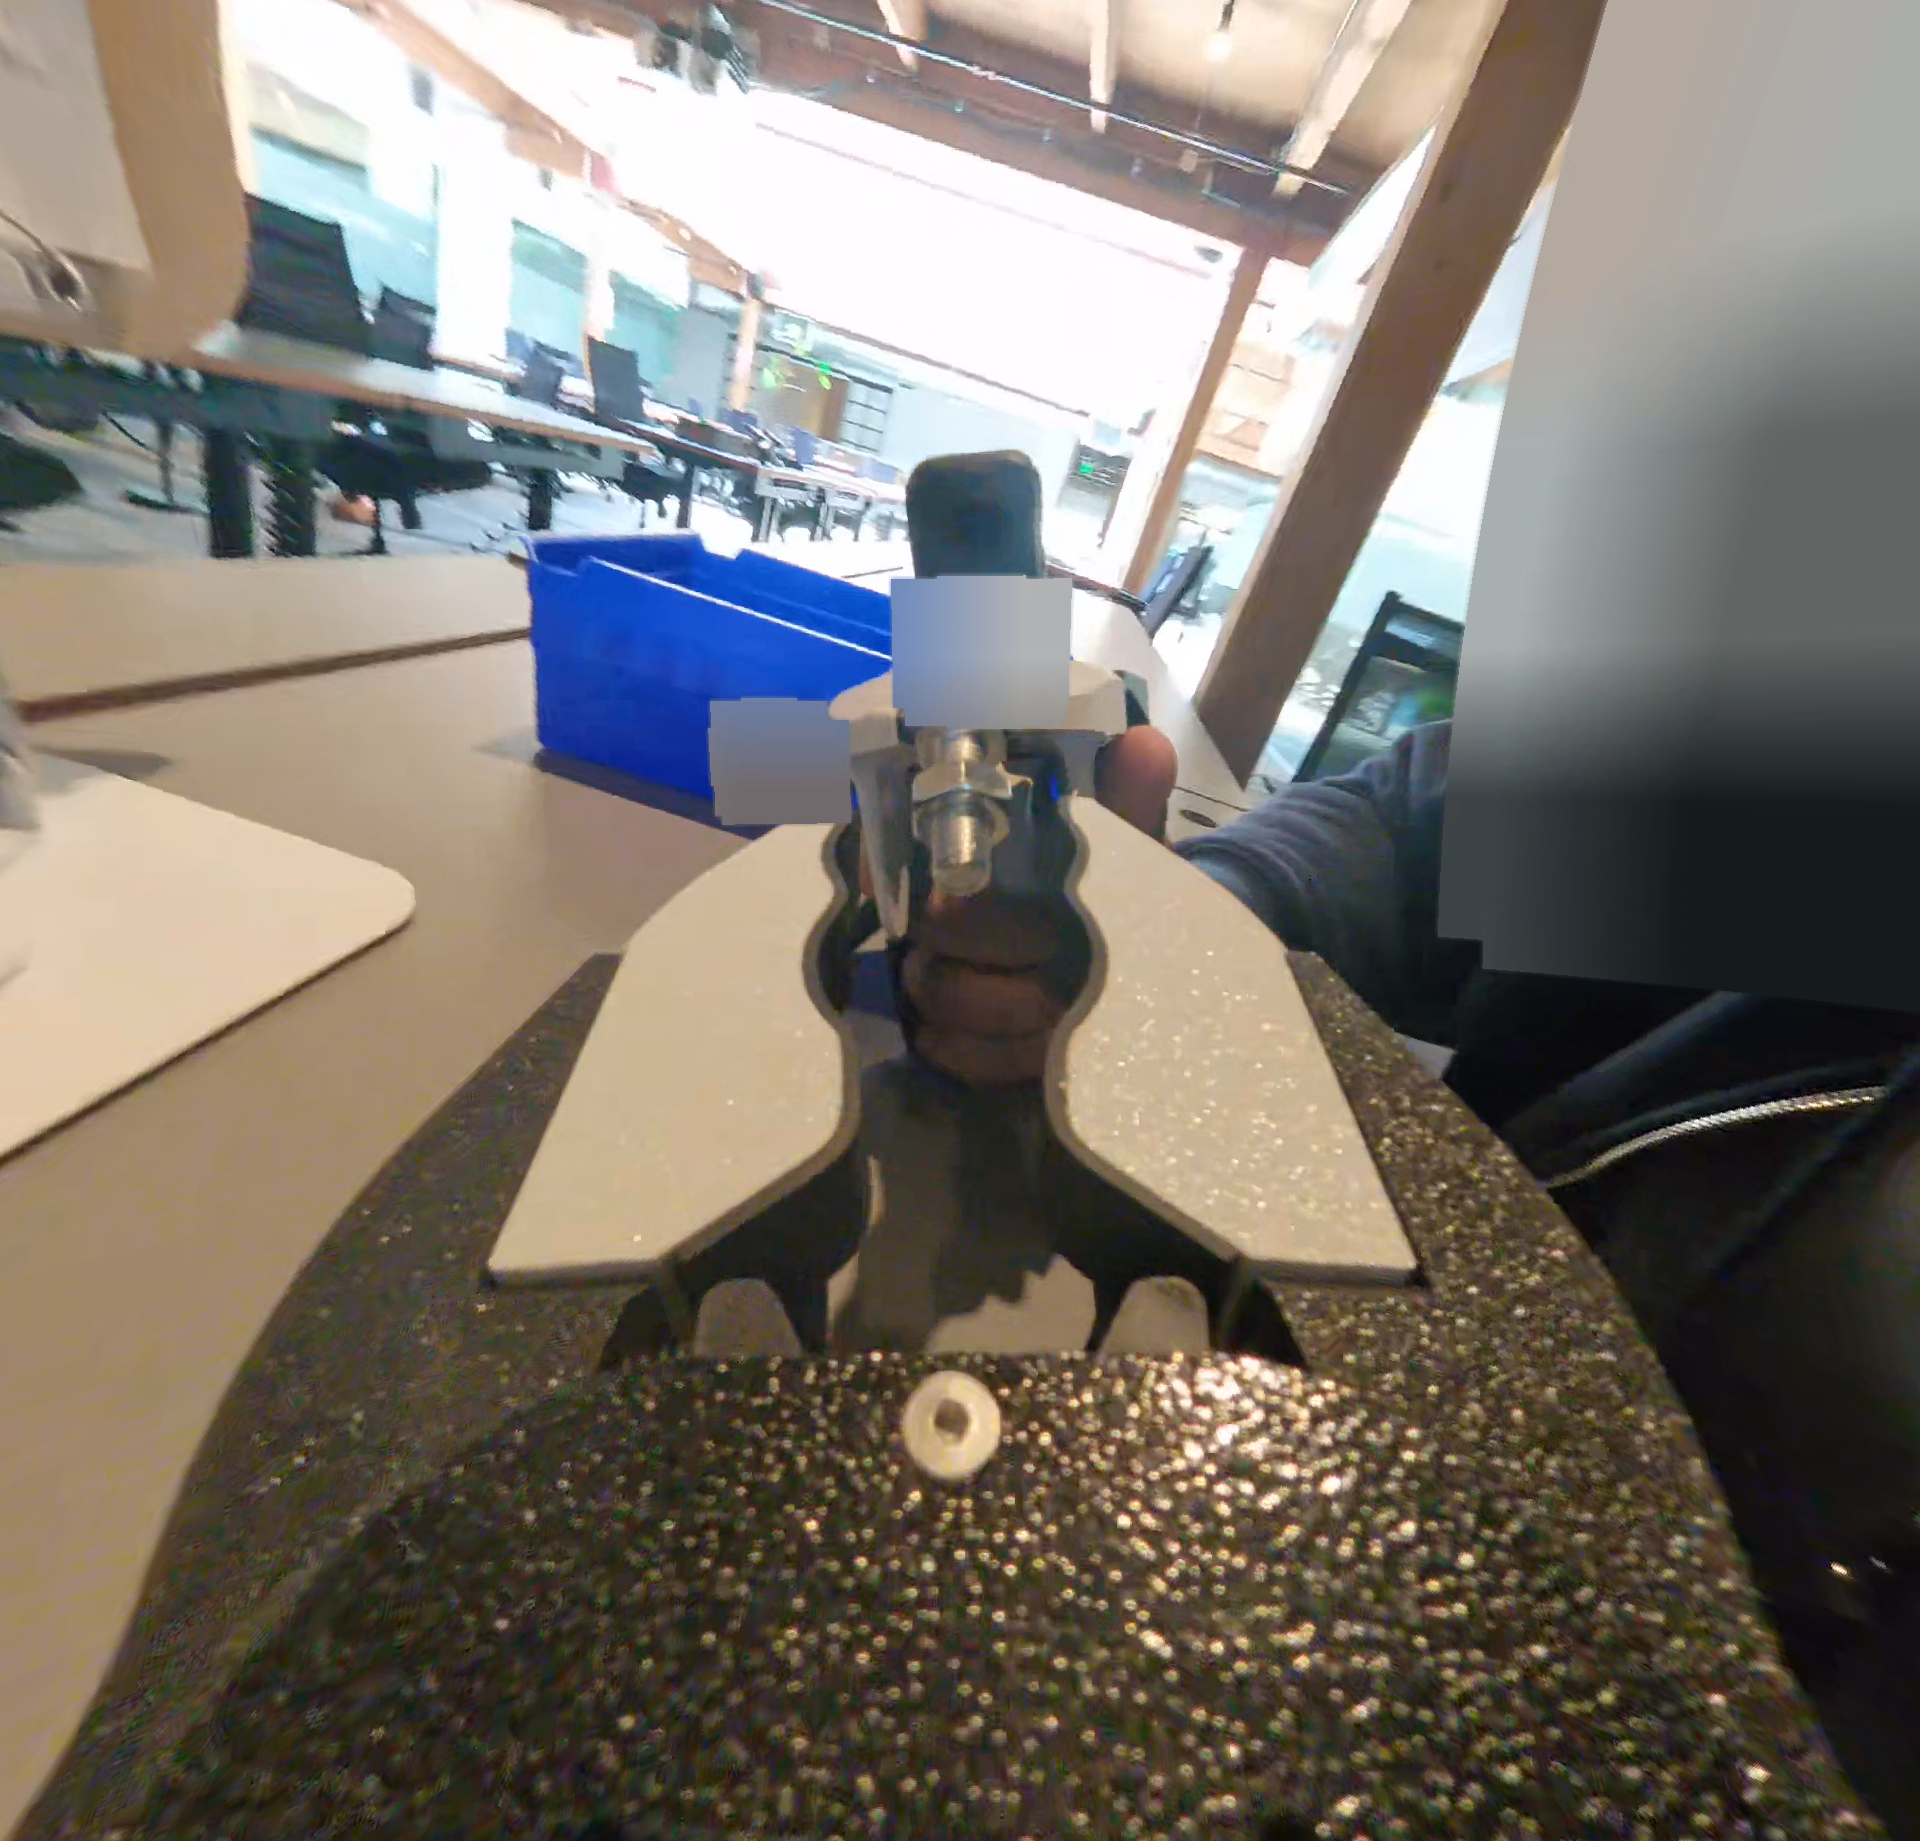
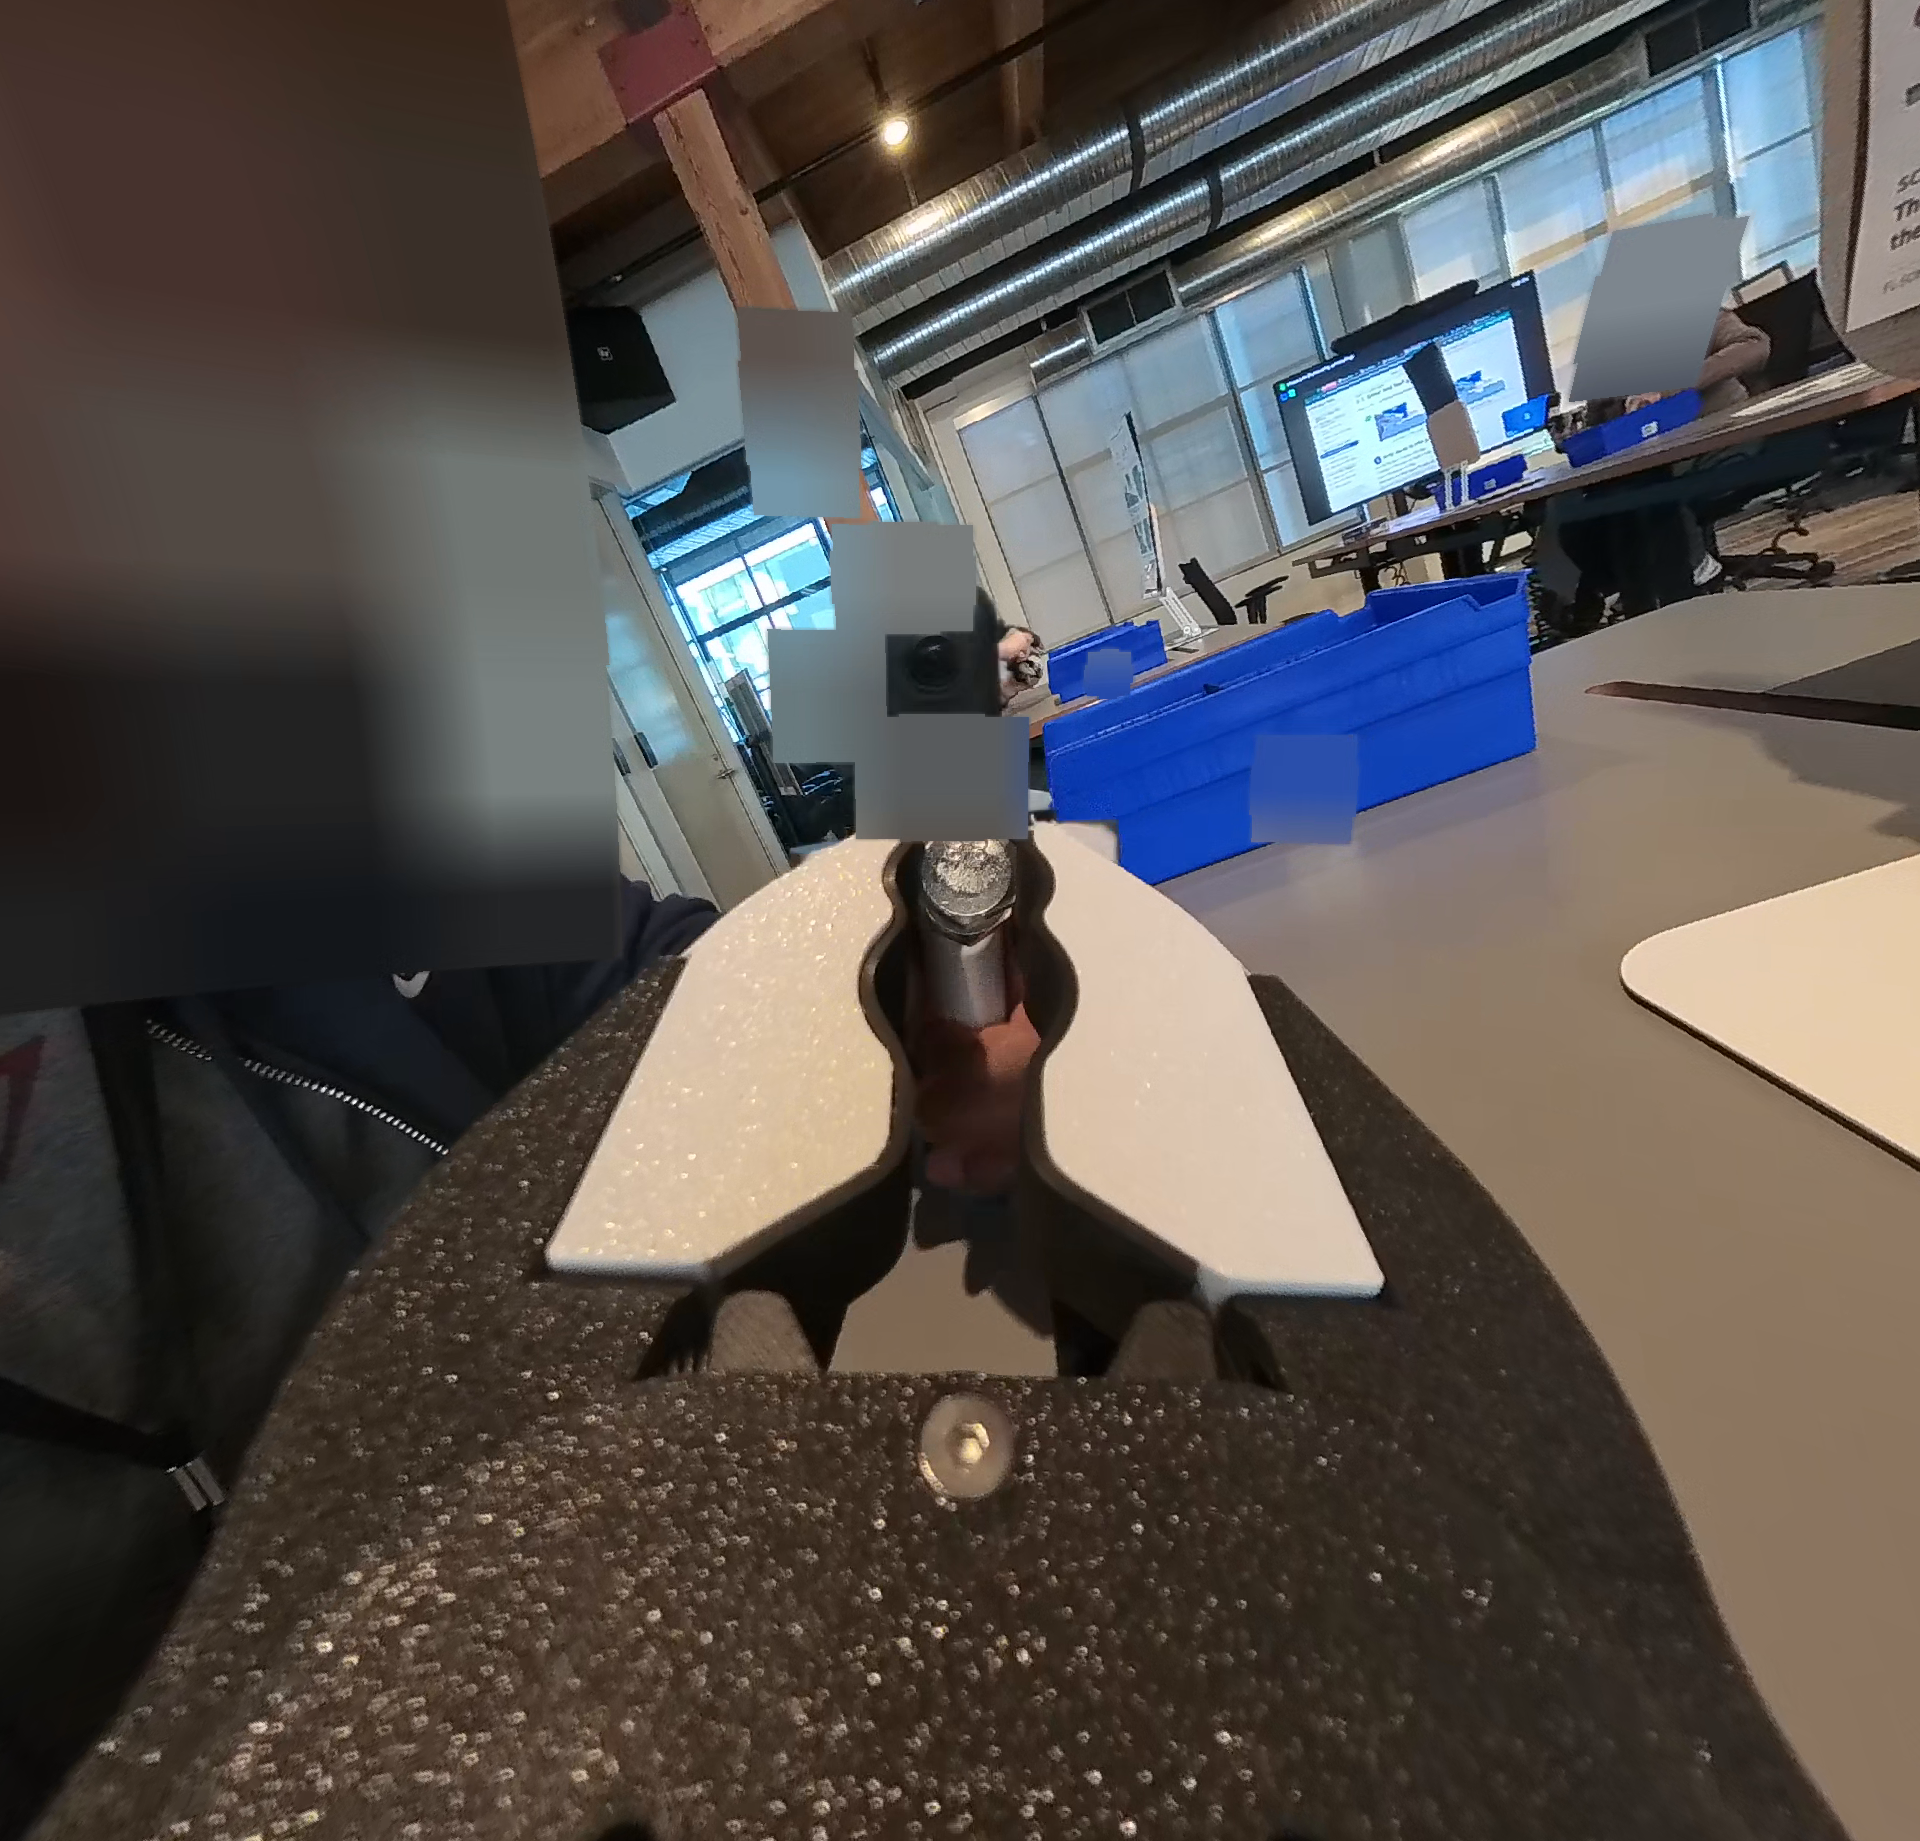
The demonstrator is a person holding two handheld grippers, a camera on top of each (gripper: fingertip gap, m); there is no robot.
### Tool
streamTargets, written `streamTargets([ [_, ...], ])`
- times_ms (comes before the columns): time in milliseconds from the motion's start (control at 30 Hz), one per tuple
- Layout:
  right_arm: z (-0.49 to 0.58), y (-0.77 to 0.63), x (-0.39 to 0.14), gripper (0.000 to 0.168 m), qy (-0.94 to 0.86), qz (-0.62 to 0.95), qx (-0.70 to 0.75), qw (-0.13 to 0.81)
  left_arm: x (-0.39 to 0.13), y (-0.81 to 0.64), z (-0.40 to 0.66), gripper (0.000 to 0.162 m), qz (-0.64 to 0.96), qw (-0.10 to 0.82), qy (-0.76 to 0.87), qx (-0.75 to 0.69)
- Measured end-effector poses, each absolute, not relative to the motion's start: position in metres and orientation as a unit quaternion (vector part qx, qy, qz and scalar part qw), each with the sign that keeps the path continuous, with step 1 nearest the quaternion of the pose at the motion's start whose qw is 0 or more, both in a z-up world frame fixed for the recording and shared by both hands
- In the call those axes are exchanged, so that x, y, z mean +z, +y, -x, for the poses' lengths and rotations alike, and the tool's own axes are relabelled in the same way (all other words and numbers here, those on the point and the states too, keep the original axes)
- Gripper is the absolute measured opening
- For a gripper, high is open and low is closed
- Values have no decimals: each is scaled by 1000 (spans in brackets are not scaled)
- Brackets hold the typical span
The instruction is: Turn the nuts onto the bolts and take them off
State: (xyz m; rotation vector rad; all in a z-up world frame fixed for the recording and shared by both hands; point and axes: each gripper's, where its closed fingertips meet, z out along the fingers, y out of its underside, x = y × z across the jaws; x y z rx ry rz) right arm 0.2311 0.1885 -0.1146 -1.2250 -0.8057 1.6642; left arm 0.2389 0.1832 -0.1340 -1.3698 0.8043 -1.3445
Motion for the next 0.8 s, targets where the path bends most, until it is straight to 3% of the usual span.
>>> streamTargets([
  [167,-230,186,-114,17,-330,492,672,445,-137,180,-242,17,569,512,345,-543],
  [400,-229,186,-115,17,-334,492,671,443,-138,182,-239,17,564,570,394,-449],
  [667,-227,185,-117,17,-332,495,674,437,-137,193,-230,17,441,714,543,15],
  [733,-228,186,-117,17,-330,494,676,436,-139,192,-231,17,443,713,544,4],
  [800,-229,186,-116,16,-328,493,676,439,-143,188,-235,28,463,697,541,-78],
])
